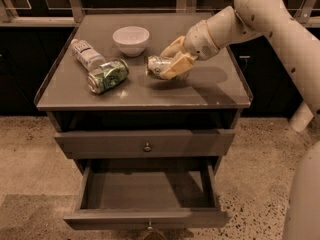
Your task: Pick 7up can from middle drawer and place on counter
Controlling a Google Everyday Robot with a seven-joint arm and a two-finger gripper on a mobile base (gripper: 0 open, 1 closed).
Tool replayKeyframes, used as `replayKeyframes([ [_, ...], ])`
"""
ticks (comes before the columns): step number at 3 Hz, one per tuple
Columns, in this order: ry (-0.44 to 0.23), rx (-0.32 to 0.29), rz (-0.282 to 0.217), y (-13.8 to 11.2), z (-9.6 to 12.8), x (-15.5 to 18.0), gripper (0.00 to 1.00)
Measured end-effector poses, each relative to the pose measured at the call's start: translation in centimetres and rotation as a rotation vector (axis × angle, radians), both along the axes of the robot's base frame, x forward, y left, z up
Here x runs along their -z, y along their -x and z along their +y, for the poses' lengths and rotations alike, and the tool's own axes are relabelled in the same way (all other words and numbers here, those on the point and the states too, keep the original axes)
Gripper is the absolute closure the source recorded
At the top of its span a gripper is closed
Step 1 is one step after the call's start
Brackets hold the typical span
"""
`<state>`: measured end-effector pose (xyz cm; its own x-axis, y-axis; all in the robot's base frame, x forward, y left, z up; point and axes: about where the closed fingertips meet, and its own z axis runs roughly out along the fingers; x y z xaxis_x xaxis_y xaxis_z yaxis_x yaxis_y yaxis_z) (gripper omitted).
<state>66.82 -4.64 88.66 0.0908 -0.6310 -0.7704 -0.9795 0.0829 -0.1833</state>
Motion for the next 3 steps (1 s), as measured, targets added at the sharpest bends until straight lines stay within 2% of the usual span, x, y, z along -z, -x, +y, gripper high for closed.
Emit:
replayKeyframes([
  [1, -0.003, 0.0, 0.001, -0.19, 0.04, 0.11, 0.81],
  [3, -0.003, 0.0, 0.001, -0.19, 0.04, 0.12, 0.36],
])
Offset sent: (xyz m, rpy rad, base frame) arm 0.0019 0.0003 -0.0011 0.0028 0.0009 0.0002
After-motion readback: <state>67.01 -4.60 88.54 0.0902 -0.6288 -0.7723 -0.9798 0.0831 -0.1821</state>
